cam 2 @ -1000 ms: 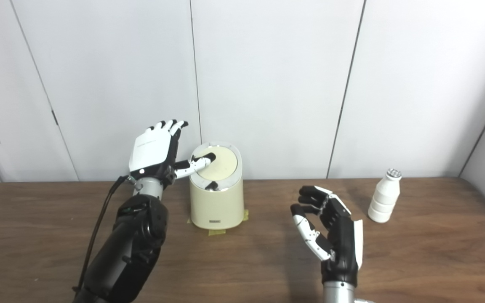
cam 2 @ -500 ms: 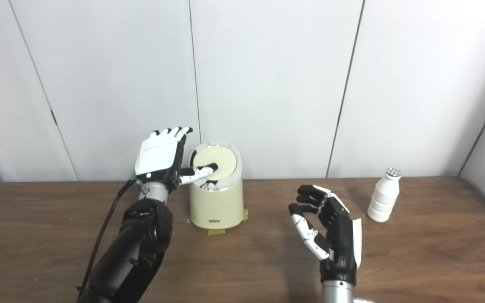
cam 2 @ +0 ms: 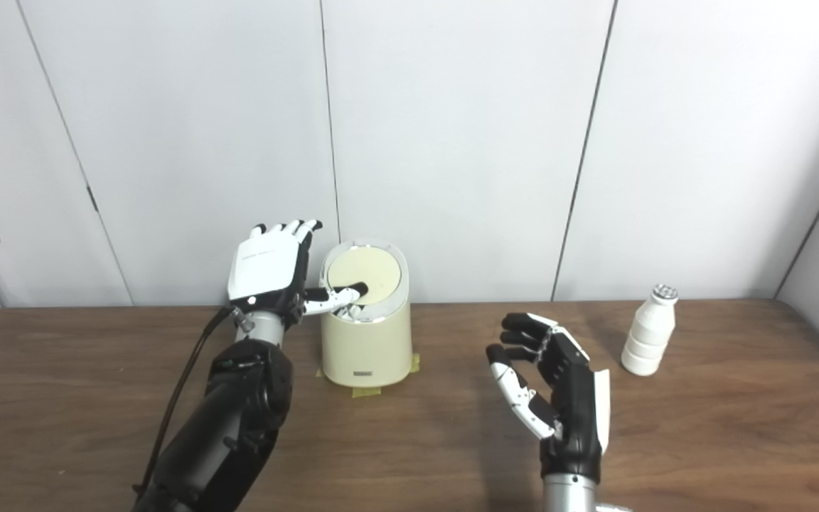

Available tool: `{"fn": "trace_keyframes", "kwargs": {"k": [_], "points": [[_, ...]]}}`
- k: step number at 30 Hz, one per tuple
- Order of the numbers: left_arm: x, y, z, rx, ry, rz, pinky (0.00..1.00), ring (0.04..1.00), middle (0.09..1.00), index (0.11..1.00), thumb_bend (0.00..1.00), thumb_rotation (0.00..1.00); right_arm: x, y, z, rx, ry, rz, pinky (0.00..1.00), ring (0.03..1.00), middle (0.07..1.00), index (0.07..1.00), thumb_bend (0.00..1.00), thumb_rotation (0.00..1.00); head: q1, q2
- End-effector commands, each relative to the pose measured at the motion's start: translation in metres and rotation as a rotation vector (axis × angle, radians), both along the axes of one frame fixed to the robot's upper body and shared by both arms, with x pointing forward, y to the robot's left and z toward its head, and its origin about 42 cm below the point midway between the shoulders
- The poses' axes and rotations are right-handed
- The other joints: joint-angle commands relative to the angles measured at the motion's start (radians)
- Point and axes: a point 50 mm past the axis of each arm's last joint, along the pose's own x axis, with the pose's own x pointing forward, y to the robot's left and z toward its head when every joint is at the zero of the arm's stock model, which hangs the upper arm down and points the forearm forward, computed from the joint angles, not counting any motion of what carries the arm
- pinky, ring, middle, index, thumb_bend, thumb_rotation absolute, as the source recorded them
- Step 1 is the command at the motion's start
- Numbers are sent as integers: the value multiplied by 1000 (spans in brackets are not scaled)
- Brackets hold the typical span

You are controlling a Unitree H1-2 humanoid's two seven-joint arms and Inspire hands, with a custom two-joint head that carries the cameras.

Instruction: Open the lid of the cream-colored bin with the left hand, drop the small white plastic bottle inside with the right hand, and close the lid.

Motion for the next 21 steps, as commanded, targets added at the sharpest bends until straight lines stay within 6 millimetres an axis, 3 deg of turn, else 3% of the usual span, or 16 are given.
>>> {"fn": "trace_keyframes", "kwargs": {"k": [1, 5, 8, 12, 17, 18, 20, 21], "points": [[8, -5, 24, 21, -67, 7, 1000, 936, 923, 912, 808, 278, 5, 6, 19, 8, -82, 11, 544, 620, 641, 603, 243, 238, -1, 0], [9, -6, 23, 58, -63, 17, 1000, 948, 929, 916, 950, 147, 4, 6, 20, 1, -76, 0, 541, 619, 642, 604, 242, 248, -3, 0], [8, -6, 22, 123, -61, 25, 1000, 974, 952, 940, 995, 82, 4, 6, 20, -4, -77, -3, 543, 620, 642, 607, 240, 243, -1, 0], [7, -5, 21, 166, -66, 30, 1000, 989, 960, 947, 997, 49, 4, 7, 21, 2, -77, -2, 545, 622, 643, 607, 240, 231, -1, -2], [6, -4, 20, 157, -73, 38, 1000, 982, 951, 936, 974, 78, 5, 6, 20, 3, -82, 3, 544, 622, 645, 606, 240, 220, 0, -2], [6, -4, 20, 147, -74, 40, 1000, 971, 942, 927, 908, 222, 5, 6, 20, 0, -84, 3, 544, 622, 646, 607, 239, 226, 1, -3], [6, -3, 22, 121, -56, 41, 1000, 972, 941, 926, 777, 722, 5, 6, 20, 3, -81, 5, 546, 623, 646, 606, 242, 234, 1, -3], [5, -3, 23, 116, -52, 40, 1000, 972, 939, 921, 763, 886, 5, 6, 20, 3, -80, 6, 546, 622, 646, 603, 245, 239, 3, -2]]}}
